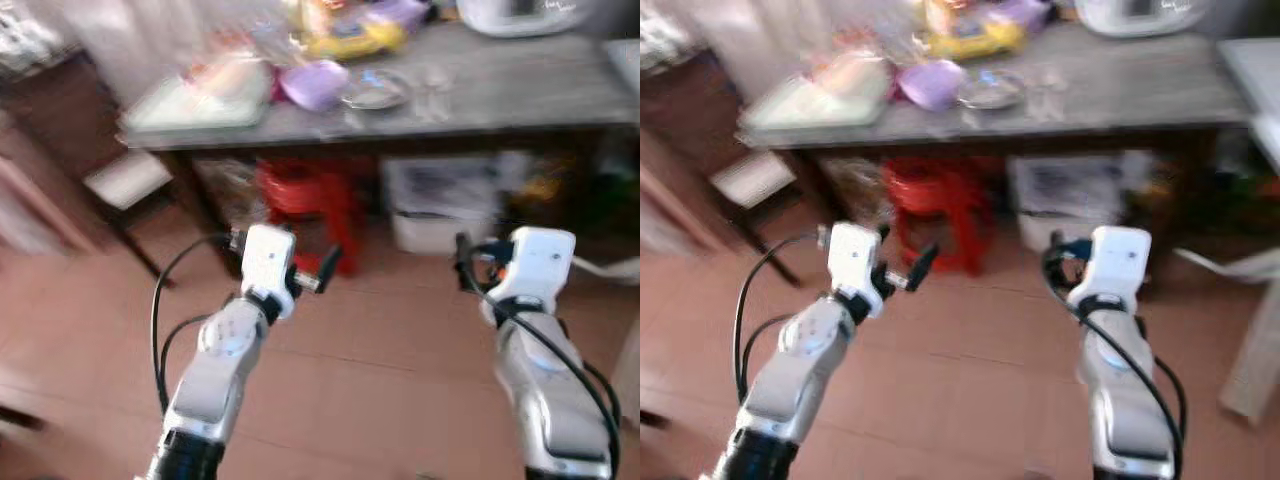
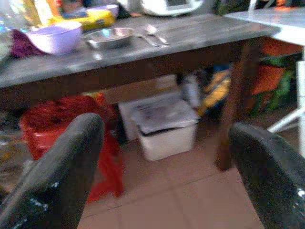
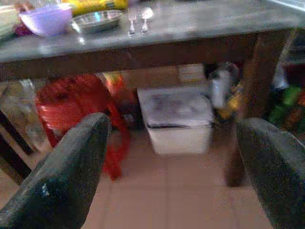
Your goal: Setting the table
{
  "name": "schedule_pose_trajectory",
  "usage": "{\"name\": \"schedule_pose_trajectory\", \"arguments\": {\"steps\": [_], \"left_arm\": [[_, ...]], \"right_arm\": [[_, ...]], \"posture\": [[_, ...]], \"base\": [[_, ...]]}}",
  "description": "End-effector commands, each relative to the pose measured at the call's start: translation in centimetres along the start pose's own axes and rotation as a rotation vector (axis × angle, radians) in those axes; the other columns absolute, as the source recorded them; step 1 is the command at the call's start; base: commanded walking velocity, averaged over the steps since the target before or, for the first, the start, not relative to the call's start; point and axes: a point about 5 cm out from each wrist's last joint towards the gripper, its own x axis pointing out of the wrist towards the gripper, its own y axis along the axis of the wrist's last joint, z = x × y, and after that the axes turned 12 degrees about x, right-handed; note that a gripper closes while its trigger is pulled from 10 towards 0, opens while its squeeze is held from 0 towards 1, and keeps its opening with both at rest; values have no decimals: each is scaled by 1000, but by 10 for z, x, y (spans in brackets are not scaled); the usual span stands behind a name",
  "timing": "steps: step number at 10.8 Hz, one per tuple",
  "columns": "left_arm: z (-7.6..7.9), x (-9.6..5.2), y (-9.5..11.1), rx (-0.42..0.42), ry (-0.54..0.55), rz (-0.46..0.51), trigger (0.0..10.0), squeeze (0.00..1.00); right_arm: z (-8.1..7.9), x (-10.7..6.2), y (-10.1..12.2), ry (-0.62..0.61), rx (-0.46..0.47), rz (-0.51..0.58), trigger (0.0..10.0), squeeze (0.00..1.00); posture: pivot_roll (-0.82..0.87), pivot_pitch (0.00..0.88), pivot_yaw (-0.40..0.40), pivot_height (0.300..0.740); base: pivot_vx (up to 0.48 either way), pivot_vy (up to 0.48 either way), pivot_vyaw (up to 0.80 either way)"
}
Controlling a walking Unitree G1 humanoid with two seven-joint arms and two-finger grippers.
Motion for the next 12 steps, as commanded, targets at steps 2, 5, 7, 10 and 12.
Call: {"name": "schedule_pose_trajectory", "arguments": {"steps": [2,5,7,10,12], "left_arm": [[-8,-4,-3,11,28,-17,10000,0],[-8,-4,-3,11,28,-17,10000,0],[-8,-4,-3,11,28,-17,10000,0],[-3,-5,3,-80,-54,56,10000,0],[-4,-7,3,-68,-68,67,10000,0]], "right_arm": [[-11,0,3,34,8,13,10000,0],[-11,0,3,34,8,13,10000,0],[-11,0,3,34,8,13,10000,0],[-12,0,1,56,7,6,10000,0],[-11,0,2,53,3,5,10000,0]], "posture": [[-109,90,169,740],[-109,90,169,740],[-109,90,169,740],[-113,91,163,740],[-110,91,161,740]], "base": [[-349,-255,0],[-349,-255,0],[-349,-255,0],[-116,-85,0],[311,366,0]]}}
